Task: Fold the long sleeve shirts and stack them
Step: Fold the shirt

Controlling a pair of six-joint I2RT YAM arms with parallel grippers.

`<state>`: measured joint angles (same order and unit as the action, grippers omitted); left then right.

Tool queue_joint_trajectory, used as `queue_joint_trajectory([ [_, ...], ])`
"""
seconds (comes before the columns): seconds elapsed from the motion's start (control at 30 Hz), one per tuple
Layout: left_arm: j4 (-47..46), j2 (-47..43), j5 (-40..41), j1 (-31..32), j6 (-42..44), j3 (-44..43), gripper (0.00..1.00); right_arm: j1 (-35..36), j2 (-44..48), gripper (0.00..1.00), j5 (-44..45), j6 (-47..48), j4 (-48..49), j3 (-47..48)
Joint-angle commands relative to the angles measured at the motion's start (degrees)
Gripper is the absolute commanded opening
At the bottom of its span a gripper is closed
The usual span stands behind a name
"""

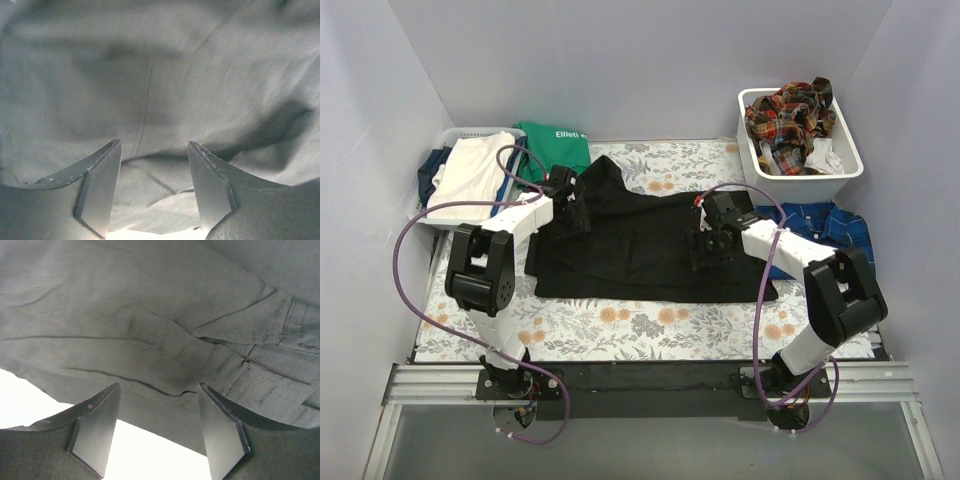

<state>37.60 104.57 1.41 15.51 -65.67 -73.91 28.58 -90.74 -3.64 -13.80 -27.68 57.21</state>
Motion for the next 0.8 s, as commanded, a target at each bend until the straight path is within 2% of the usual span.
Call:
queue_joint_trajectory([
  [0.0, 1.95, -5.52, 0.44, 0.93, -0.95, 4.38, 0.54, -0.54, -0.84, 0.70, 0.12, -2.98, -1.05, -1.57],
  [0.37, 6.60, -4.37, -1.32, -5.66, -4.73, 12.73, 0.51, -1.33, -1.46, 0.69, 2.85, -4.56, -4.31, -8.95],
  [0.77, 9.06, -9.30, -4.22, -7.95, -5.52, 18.89, 0.51, -1.77, 5.65, 0.66, -2.33, -5.18, -9.84, -18.00],
])
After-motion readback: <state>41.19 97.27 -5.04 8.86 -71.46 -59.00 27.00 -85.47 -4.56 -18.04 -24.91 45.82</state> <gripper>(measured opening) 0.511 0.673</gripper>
